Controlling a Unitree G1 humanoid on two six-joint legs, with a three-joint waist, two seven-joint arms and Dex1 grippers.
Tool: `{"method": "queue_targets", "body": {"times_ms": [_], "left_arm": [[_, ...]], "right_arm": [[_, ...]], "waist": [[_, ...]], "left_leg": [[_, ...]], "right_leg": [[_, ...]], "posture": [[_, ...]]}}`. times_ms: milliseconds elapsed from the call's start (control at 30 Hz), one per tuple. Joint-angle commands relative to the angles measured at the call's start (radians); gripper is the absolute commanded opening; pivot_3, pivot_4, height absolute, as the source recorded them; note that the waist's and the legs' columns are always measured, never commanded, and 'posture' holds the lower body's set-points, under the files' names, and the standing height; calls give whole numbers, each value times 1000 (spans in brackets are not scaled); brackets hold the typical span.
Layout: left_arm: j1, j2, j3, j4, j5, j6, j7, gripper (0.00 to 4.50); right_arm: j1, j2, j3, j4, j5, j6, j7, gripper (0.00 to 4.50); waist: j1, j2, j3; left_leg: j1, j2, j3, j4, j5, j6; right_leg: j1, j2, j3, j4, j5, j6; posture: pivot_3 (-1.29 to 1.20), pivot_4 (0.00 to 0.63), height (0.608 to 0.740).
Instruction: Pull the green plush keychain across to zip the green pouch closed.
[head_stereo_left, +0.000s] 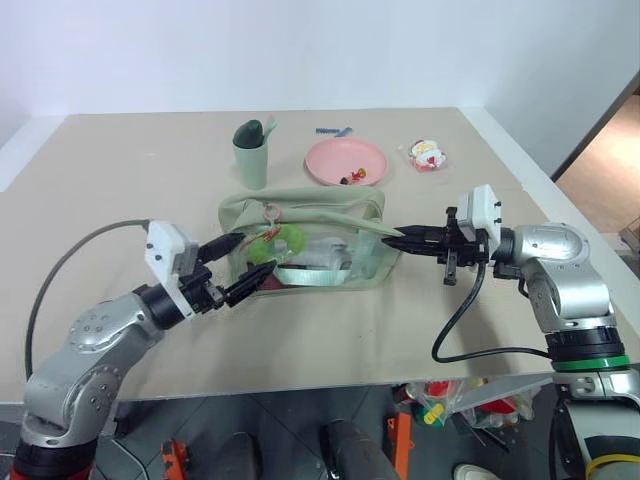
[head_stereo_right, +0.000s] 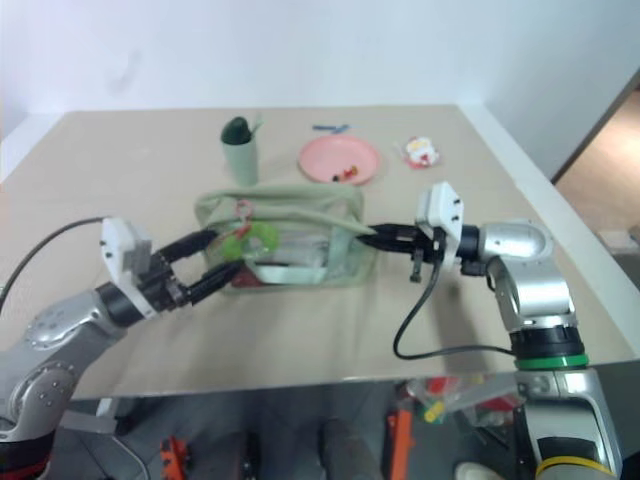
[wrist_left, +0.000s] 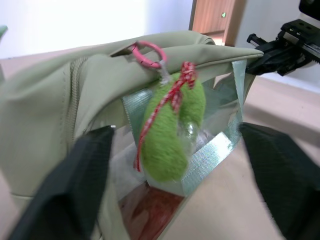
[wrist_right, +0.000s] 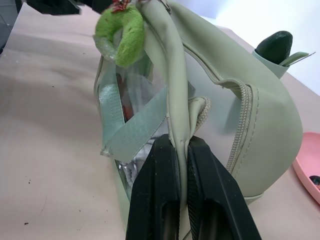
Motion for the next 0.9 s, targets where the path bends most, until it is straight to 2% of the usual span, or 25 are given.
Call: {"method": "queue_targets", "body": {"times_ms": [33, 167, 267, 300, 333, 467, 633, 767, 900], "left_arm": [[2, 16, 0, -28, -26, 13, -26, 3085], [10, 35, 2, -42, -50, 30, -61, 1554], [12, 59, 9, -67, -91, 54, -87, 730], [13, 69, 10, -71, -98, 62, -93, 233], [12, 76, 14, -70, -98, 63, -97, 95], [-13, 86, 28, -54, -119, 67, -100, 95], [-135, 111, 51, -27, -196, 100, -116, 95], [-288, 123, 22, 81, -151, 76, -156, 95], [-397, 84, -31, 180, -94, 42, -194, 95]], "right_arm": [[1, -23, -12, -31, -4, 3, 2, 0], [0, -27, -11, -26, -10, 0, 2, 0], [-3, -28, -8, -23, -14, -1, 1, 0], [-5, -29, -8, -21, -15, -2, 2, 0], [-5, -29, -7, -19, -18, -4, 2, 0], [-4, -30, -6, -19, -25, -11, 1, 0], [-1, -33, -10, -26, -25, -7, 0, 0], [1, -37, -9, -25, -29, -10, 3, 0], [2, -40, -8, -27, -31, -12, 3, 0]], "waist": [[0, 0, 0], [0, 0, 0], [0, 0, 0], [0, 0, 0], [0, 0, 0], [0, 0, 0], [2, 0, 0], [4, 0, 0], [4, 0, 0]], "left_leg": [[0, 0, 0, 0, 0, 0], [0, 0, 0, 0, 0, 0], [0, 0, 0, 0, 0, 0], [0, 0, 0, 0, 0, 0], [0, 0, 0, 0, 0, 0], [0, 0, -1, 0, 0, 0], [-1, 0, -1, 1, 0, 0], [-1, -1, -1, 1, 0, 0], [-1, -1, -1, 1, 0, 0]], "right_leg": [[0, 0, 0, 0, 0, 0], [0, 0, 0, 0, 0, 0], [0, 0, 0, 0, 0, 0], [0, 0, 0, 0, 0, 0], [0, 0, 0, 0, 0, 0], [0, 0, 0, 0, 0, 0], [0, 0, -1, 0, 0, 0], [1, 0, -1, 0, 0, 1], [2, 0, -1, 0, 0, 1]], "posture": [[0, 150, 740], [0, 150, 740], [0, 150, 740], [0, 150, 740], [0, 150, 740], [0, 150, 740], [0, 150, 740], [0, 150, 740], [0, 150, 740]]}}
